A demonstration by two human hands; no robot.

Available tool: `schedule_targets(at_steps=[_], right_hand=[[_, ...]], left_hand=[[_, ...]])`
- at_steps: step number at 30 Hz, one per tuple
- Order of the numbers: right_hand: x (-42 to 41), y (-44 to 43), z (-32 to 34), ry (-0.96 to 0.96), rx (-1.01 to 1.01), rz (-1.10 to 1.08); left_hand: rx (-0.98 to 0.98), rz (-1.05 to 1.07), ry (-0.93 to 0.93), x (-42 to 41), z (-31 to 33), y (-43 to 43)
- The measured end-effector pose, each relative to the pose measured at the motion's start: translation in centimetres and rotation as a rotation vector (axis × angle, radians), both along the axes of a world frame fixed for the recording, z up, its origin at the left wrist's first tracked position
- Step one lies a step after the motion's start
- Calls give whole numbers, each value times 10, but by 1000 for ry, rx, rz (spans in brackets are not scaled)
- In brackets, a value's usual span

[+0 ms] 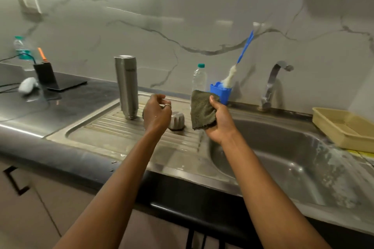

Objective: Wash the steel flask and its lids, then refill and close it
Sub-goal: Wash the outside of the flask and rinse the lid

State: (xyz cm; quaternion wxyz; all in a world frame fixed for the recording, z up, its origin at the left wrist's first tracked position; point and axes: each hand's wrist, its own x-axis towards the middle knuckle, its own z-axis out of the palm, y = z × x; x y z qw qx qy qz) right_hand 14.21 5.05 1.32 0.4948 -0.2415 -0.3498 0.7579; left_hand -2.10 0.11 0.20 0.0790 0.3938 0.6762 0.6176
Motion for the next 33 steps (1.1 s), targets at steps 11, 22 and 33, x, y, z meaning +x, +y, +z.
schedule_targets(at_steps=[11, 22, 33], right_hand=[[-71, 21, -6, -36, 22, 65], [-66, 37, -12, -69, 43, 37], [-31, 26, 19, 11, 66, -22]], left_hand=[[-54, 414, 240, -99, 23, 15], [-64, 182, -7, -140, 30, 54], [47, 152, 128, -92, 52, 45]])
